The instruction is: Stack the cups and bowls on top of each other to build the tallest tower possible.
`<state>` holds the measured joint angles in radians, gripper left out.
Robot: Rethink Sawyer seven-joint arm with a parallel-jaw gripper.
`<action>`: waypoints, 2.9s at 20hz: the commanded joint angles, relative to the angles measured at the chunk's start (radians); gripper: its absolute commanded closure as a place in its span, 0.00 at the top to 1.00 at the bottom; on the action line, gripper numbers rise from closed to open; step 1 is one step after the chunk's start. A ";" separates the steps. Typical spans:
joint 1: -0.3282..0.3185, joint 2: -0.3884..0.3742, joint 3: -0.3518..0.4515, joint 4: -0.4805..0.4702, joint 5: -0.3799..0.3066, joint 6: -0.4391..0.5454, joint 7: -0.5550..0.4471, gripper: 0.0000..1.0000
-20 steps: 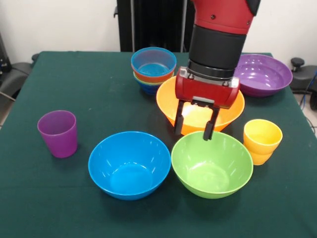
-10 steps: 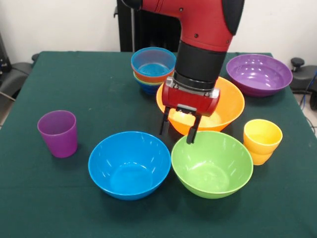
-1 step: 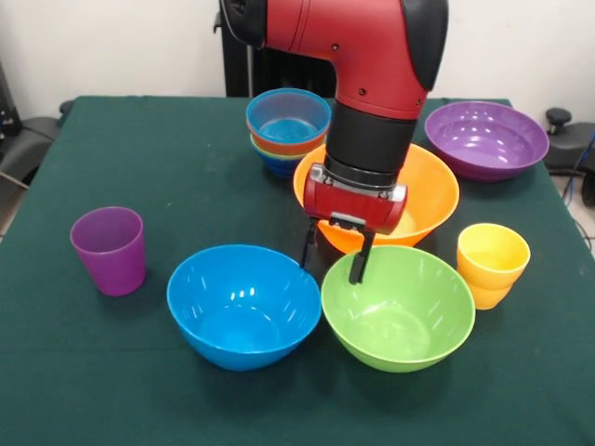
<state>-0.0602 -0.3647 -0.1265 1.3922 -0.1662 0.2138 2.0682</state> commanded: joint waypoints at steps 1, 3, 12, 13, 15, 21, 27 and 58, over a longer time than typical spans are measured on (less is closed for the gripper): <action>0.008 0.035 0.052 0.095 0.038 -0.080 0.193 1.00; 0.010 0.034 0.050 0.110 0.045 -0.089 0.192 1.00; 0.012 0.027 0.035 0.154 0.078 -0.089 0.170 1.00; 0.015 0.017 0.032 0.158 0.082 -0.077 0.166 1.00; 0.031 0.001 0.023 0.167 0.092 -0.056 0.164 1.00; 0.063 -0.061 0.000 0.181 0.119 0.033 0.149 1.00; 0.087 -0.067 0.000 0.184 0.144 0.030 0.147 1.00; 0.074 0.071 -0.005 0.218 0.170 -0.217 0.170 1.00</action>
<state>0.0199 -0.3761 -0.1912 1.5557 -0.0163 0.0253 2.0684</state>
